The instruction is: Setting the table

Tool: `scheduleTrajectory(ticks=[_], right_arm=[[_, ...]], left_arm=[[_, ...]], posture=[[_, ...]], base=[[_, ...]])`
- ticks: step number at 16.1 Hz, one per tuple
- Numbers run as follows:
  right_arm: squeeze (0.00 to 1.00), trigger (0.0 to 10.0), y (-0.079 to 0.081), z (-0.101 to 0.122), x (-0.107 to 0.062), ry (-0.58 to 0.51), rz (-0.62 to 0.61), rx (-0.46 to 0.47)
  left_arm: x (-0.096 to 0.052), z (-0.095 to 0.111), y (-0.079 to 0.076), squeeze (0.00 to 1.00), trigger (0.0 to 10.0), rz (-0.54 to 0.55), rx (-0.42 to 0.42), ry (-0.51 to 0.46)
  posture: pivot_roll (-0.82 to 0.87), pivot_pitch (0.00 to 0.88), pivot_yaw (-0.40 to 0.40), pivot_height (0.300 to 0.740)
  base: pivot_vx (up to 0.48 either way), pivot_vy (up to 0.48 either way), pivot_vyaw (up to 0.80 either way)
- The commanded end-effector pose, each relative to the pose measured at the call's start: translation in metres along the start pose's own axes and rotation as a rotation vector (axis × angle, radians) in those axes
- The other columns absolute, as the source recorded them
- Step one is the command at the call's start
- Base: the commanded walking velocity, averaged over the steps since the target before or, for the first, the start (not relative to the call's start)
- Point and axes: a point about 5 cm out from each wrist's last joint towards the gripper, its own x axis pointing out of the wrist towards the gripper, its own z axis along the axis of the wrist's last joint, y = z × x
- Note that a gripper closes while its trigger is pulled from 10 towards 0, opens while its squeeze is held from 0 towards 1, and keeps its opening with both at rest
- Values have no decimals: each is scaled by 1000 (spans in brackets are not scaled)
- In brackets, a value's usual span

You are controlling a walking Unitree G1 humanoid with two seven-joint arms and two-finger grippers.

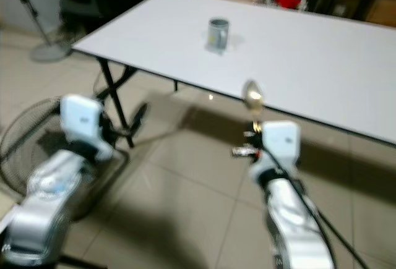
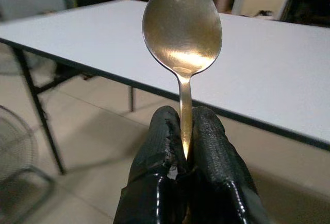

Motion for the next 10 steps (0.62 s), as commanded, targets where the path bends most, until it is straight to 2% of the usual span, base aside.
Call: scheduleTrajectory(ticks=[1, 9, 10], right_arm=[[0, 10000, 7, 5, 2, -25, 27, 9], [0, 10000, 4, 3, 1, -13, 14, -3], [0, 10000, 4, 2, 1, -6, 9, 3]], left_arm=[[-3, -2, 9, 0, 10000, 26, 16, 19], [-6, -10, 11, 0, 10000, 12, 25, 59], [-6, -10, 10, 0, 10000, 4, 26, 64]], posture=[[-1, 16, 33, 740], [-6, 25, 35, 740], [-5, 27, 35, 740]], base=[[311, 0, 0], [305, 0, 0], [289, 0, -800]])
